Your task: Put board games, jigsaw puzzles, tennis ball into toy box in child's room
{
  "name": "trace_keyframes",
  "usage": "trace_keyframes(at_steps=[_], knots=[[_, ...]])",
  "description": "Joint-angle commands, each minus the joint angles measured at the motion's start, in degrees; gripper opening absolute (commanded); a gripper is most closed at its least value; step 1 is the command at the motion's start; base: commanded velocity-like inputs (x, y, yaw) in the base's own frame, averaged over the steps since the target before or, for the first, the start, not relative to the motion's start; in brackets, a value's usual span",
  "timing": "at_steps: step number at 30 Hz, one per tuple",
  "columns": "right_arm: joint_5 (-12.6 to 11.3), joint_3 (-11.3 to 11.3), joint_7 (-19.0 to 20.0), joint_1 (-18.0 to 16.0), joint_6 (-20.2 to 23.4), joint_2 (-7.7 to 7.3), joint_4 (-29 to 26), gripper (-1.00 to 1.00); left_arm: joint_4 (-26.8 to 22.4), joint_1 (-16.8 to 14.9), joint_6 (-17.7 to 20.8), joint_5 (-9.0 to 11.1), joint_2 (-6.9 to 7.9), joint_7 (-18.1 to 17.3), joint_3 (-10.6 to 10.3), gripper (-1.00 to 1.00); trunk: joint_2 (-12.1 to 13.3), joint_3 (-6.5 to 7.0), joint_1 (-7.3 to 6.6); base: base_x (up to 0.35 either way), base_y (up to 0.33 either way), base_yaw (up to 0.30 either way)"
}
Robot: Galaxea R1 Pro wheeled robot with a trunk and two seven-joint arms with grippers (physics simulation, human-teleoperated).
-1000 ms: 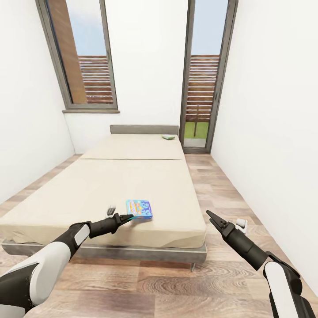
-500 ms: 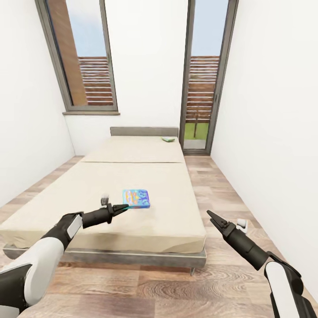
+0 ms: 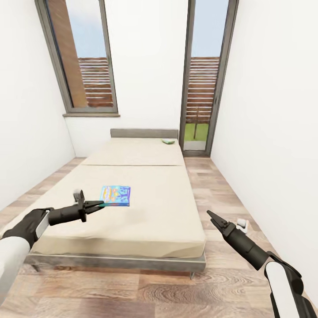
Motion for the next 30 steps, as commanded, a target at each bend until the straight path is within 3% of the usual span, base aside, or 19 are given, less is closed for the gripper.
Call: trace_keyframes(at_steps=[1,4,9,17,19,24,30], knots=[[0.01,-0.14,0.04,-0.05,0.02,0.25,0.01,1.00,-0.25,-0.01,0.54,-0.16,1.38,-3.99,-1.98,-1.00,0.39,0.13,-0.23,0.000,0.000,0.000],[-0.04,-0.11,-0.05,-0.05,-2.38,0.35,0.03,1.00,-0.56,-0.02,0.50,-0.01,4.19,-5.01,-3.60,-1.00,1.60,0.67,-0.89,0.000,0.000,0.000],[-0.17,0.03,-0.29,-0.05,-3.49,0.40,0.04,1.00,-0.59,0.03,0.51,0.12,6.83,-5.01,-4.15,-1.00,3.60,1.56,-1.99,0.000,0.000,0.000],[0.54,0.56,-1.23,-0.05,-2.78,-0.09,-0.36,1.00,-0.52,0.07,0.50,0.12,7.22,-5.01,-4.19,-1.00,6.81,3.00,-3.75,0.000,0.000,0.000],[1.44,1.09,-3.33,-0.05,-1.13,-0.27,-0.54,1.00,-0.51,0.07,0.49,0.10,7.22,-5.01,-4.19,-1.00,7.61,3.36,-4.19,0.000,0.000,0.000],[2.77,1.57,-13.60,-0.05,5.96,-0.36,-1.07,1.00,-0.51,0.10,0.47,0.09,7.21,-5.01,-4.19,-1.00,9.62,4.26,-5.28,0.000,0.000,0.000],[2.76,1.77,-13.64,-0.05,6.80,-0.32,-1.42,1.00,-0.51,0.35,0.47,0.08,7.67,-5.01,-4.19,-1.00,12.03,5.33,-6.60,-0.086,0.000,0.000]])
